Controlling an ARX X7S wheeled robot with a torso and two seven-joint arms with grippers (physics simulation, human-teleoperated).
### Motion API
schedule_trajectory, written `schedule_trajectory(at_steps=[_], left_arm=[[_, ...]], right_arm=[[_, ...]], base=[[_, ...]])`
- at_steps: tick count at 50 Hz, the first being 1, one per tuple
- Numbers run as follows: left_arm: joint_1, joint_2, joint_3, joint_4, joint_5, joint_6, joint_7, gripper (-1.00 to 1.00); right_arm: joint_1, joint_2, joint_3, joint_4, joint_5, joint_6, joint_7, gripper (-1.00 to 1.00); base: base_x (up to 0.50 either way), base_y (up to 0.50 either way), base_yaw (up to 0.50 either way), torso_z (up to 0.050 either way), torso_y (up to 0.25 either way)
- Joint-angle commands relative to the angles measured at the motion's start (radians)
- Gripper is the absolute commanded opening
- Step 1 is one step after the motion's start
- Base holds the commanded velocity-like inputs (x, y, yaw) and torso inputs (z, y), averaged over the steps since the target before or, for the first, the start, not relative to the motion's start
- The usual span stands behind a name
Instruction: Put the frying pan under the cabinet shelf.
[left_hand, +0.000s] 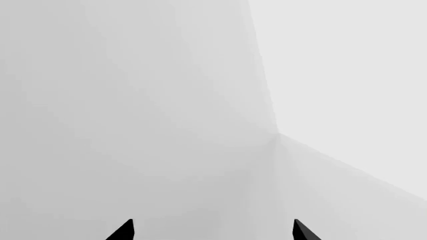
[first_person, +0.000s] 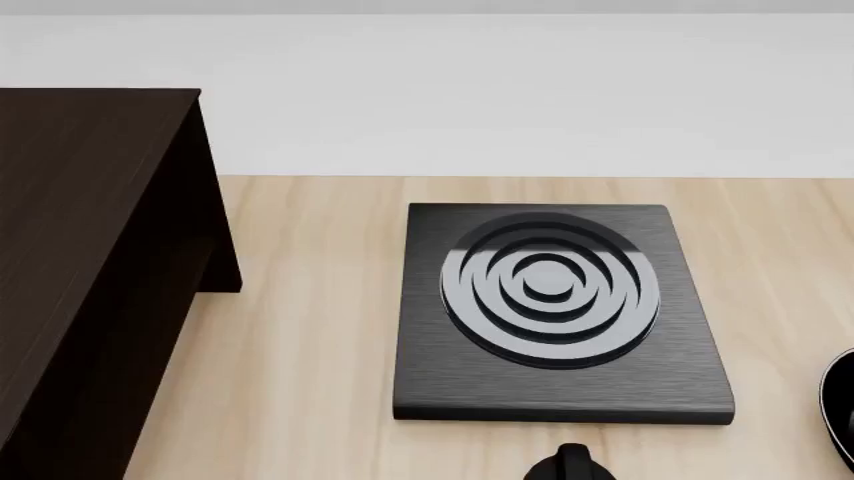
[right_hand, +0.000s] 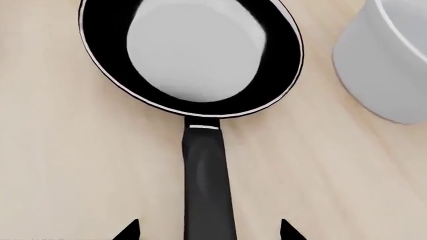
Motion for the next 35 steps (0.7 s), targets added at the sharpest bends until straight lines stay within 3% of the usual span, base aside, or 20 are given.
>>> schedule_trajectory(at_steps=[1, 21, 22, 35], left_arm=[[0.0, 0.005, -0.004, 0.003, 0.0, -0.004, 0.004, 1.0], [-0.002, 0.011, -0.007, 0.006, 0.002, -0.014, 0.011, 1.0], [-0.002, 0.011, -0.008, 0.007, 0.0, -0.013, 0.011, 1.0], [-0.009, 0.011, -0.008, 0.008, -0.004, -0.02, 0.013, 1.0]], right_arm=[[0.006, -0.1, -0.015, 0.143, 0.013, 0.07, -0.076, 1.0], [-0.033, -0.085, -0.002, 0.18, 0.048, 0.046, -0.075, 1.0], [-0.035, -0.078, -0.002, 0.173, 0.045, 0.04, -0.072, -1.0], [-0.011, -0.002, 0.012, 0.017, 0.009, 0.018, -0.011, -1.0]], base=[[0.0, 0.0, 0.0, 0.0, 0.0], [0.0, 0.0, 0.0, 0.0, 0.0], [0.0, 0.0, 0.0, 0.0, 0.0], [0.0, 0.0, 0.0, 0.0, 0.0]])
